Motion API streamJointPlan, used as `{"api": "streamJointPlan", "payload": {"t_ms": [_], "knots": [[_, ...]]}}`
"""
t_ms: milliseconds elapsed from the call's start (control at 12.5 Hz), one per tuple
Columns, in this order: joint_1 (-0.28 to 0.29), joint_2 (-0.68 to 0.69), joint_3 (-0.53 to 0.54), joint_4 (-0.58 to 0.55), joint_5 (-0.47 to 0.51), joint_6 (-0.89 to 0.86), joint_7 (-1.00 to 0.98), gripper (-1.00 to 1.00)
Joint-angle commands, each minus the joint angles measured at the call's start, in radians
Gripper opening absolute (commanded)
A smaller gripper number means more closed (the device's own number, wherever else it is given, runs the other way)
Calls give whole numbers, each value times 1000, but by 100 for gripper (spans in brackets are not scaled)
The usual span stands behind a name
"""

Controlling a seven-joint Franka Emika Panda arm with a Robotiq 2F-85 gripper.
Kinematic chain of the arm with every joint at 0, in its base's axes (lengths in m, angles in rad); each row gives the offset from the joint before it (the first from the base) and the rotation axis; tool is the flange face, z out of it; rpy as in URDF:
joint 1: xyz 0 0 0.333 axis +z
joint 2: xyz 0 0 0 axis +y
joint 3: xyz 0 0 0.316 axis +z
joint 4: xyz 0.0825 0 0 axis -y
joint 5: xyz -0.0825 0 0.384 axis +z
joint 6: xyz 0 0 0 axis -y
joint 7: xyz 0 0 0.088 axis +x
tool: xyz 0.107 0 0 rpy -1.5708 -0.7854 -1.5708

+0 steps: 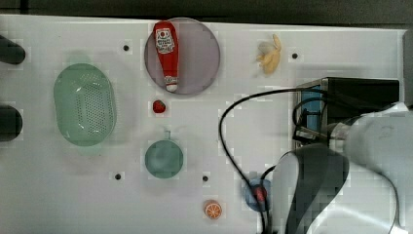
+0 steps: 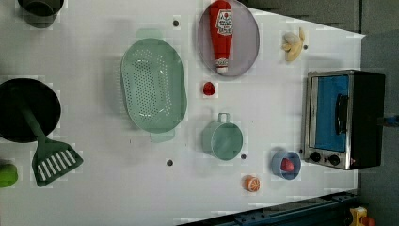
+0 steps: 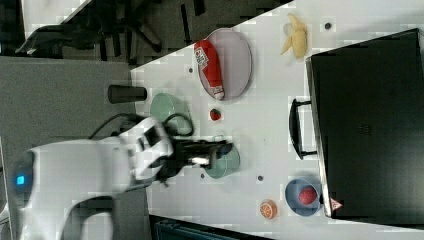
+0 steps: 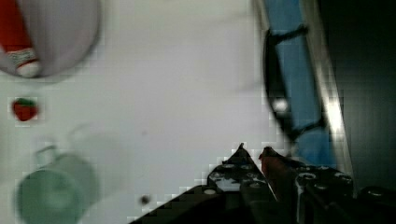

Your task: Flap open oven.

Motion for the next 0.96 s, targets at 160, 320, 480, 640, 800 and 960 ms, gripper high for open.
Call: {"api": "streamJointPlan", "payload": {"t_ms": [160,320,480,640,800,960], "knots": [[-15,99,-51,-41,-32,170,-308,-65],[-16,146,-73,-75,-32,256,-312,-65],[-16,182,-82,-117,-32,339,-313,-65],[-17,209,-84,-164,-31,432,-313,-65],[-18,234,-84,-206,-31,513,-313,-65],[-19,261,-84,-228,-31,570,-312,-65]]}}
